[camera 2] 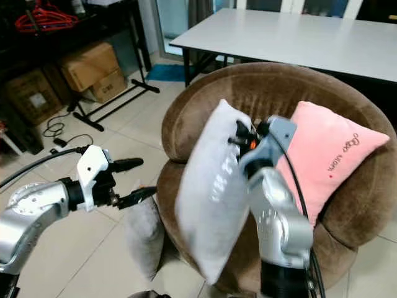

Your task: Move the pillow to the sofa from floor

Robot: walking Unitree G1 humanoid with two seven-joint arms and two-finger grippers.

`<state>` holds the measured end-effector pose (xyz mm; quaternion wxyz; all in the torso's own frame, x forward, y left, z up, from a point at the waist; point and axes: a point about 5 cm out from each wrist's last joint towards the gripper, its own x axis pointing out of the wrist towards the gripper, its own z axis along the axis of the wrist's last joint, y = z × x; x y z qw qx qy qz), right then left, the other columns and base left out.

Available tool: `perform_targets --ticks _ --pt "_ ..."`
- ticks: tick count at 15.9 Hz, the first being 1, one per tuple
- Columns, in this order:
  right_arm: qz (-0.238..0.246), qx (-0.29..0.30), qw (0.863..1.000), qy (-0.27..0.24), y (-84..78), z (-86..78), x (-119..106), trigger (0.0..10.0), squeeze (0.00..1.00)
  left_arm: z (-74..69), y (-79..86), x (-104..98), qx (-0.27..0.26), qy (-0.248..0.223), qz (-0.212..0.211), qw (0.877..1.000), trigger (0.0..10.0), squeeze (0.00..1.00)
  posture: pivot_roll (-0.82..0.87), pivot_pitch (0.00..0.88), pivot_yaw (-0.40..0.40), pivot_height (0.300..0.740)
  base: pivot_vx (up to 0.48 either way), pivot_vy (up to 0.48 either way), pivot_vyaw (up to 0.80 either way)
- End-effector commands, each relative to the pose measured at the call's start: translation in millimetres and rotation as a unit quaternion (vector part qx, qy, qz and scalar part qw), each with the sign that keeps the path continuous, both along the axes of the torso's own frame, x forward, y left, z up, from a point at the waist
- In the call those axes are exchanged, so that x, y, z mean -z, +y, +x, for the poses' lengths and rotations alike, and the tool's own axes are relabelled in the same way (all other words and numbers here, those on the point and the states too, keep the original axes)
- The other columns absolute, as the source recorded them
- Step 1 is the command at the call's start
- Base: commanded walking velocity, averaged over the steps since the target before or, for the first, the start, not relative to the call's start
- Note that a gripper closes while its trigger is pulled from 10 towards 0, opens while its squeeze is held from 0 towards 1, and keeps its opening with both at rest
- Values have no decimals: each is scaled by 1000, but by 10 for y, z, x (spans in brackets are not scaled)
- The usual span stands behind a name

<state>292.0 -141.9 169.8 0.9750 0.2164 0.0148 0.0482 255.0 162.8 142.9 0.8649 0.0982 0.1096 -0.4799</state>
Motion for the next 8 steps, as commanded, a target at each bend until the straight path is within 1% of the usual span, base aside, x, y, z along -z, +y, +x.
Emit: perform_targets --ticks 1,2,3,4,5,6,7,8 --pt "27 -11 999 -21 26 47 -92 10000 0 -18 -11 -42 17 5 -2 1000 10000 0 -80 0 95 740 0 0 0" --pt "46 -7 999 -15 10 124 -44 10000 0 -26 -10 -32 24 12 2 1000 10000 0 -84 0 104 740 0 0 0" --pt "78 0 997 14 -44 269 151 10000 0 -29 -12 -9 28 19 7 999 10000 0 -78 0 101 740 0 0 0" --pt "99 6 994 35 -87 343 291 10000 0 -24 -14 -5 29 21 8 999 10000 0 -74 0 98 740 0 0 0" --pt "105 11 993 58 -132 399 424 10000 0 -16 -15 -11 29 21 8 999 10000 0 -69 0 93 740 0 0 0" --pt "71 8 994 88 -166 452 597 10000 0 -10 -14 -16 29 23 8 999 10000 0 -65 0 92 740 0 0 0" --pt "39 4 994 100 -173 468 669 10000 0 -9 -13 -15 29 23 9 999 10000 0 -65 0 92 740 0 0 0" --pt "-27 -9 992 123 -149 527 815 10000 0 -13 -11 -8 28 22 9 999 10000 0 -61 0 89 740 0 0 0"
